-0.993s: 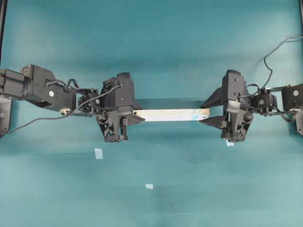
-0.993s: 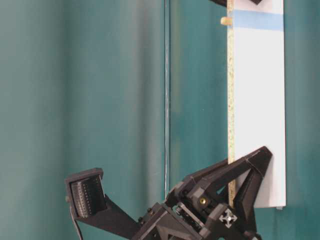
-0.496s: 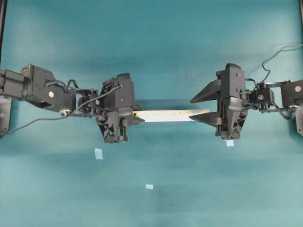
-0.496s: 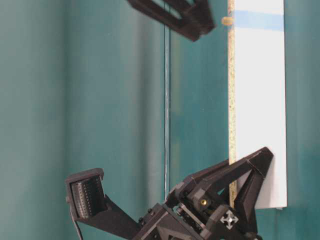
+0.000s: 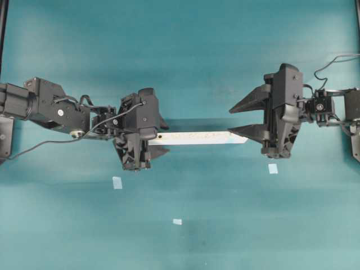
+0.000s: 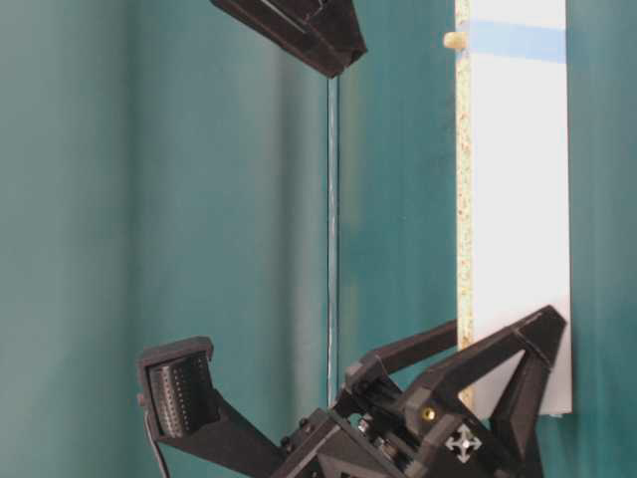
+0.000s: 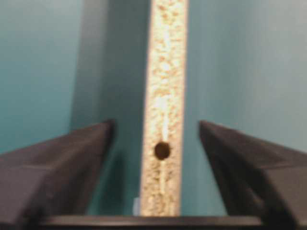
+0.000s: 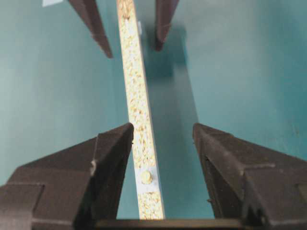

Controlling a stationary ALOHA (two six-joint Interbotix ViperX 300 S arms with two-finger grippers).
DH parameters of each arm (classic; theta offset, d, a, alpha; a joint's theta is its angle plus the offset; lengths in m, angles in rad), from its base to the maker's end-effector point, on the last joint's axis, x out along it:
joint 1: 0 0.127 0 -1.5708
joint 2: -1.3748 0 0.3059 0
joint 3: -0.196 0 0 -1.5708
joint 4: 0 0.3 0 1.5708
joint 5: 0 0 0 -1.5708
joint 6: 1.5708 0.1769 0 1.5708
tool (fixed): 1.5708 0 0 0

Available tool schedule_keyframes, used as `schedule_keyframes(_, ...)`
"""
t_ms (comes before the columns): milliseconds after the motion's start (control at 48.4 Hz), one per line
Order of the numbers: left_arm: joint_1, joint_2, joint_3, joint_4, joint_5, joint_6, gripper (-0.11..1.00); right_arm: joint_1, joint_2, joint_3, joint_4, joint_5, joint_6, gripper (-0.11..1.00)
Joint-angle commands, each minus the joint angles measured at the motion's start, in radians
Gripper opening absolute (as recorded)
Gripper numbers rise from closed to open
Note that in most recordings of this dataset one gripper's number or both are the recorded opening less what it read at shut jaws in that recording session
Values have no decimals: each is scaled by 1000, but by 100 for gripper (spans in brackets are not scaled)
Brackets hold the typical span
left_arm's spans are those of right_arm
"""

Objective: Insert the rod into the hole on the wooden board.
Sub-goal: 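Open right gripper and lift it away from the inserted dowel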

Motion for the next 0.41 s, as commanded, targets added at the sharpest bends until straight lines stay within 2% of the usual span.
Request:
schedule_keyframes(0, -5, -28, -5, 2, -5, 8, 97, -2, -17, -8, -2, 2, 0, 66)
schedule_keyframes(165, -5, -48, 0, 2, -5, 8, 94, -2, -17, -8, -2, 2, 0, 66)
schedule_keyframes(393, 14, -141, 29, 2, 21, 9, 94, -2, -40, 9, 0, 2, 0, 65)
